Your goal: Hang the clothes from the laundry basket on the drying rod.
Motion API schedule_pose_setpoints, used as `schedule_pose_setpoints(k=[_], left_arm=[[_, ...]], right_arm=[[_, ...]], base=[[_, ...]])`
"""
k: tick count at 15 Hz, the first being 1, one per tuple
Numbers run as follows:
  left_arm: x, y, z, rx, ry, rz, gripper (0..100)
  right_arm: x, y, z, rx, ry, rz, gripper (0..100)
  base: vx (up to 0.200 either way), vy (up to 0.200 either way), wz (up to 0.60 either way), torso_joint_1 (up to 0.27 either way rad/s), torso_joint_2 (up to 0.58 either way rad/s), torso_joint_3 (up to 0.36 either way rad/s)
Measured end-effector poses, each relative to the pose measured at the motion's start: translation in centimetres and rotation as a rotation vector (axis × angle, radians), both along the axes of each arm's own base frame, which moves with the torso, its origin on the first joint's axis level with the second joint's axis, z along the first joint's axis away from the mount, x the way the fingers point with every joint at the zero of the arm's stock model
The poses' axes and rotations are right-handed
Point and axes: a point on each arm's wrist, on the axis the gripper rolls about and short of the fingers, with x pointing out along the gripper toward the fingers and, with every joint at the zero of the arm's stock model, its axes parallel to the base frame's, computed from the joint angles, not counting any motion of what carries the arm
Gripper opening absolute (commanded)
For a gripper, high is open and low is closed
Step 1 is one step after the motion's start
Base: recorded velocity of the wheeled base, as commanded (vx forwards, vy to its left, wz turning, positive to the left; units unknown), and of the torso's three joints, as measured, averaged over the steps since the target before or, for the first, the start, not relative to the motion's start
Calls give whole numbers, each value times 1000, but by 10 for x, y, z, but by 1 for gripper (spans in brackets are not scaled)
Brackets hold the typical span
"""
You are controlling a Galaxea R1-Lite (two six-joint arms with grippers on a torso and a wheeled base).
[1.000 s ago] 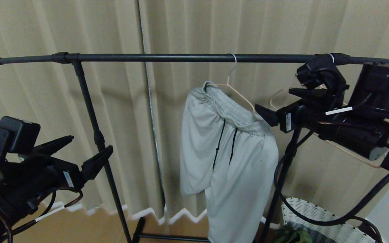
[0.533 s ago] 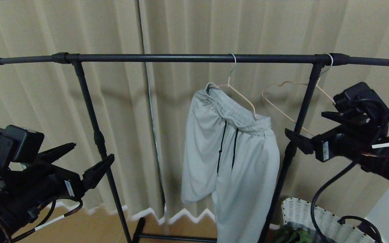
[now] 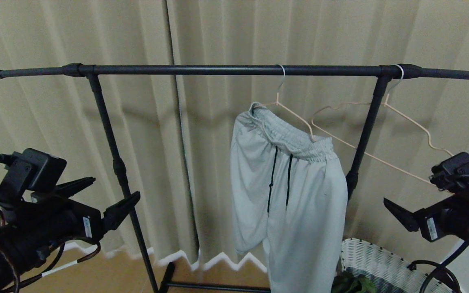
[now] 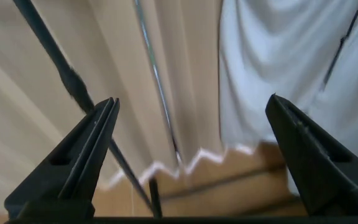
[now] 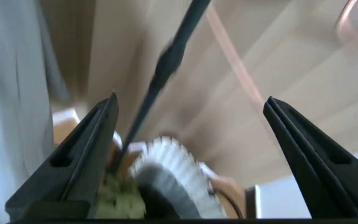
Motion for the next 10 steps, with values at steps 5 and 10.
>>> schedule_pose_setpoints(k=[5, 10], left_arm=[[-16, 6, 21, -8, 109, 11, 100], [-28, 18, 19, 45, 81, 48, 100]], right_arm=[[-13, -4, -9, 16, -114, -6, 100], [-31, -10, -33, 7, -51, -28, 100]], base=[[0, 0, 0, 0, 0, 0], [-40, 0, 0, 1, 0, 0]])
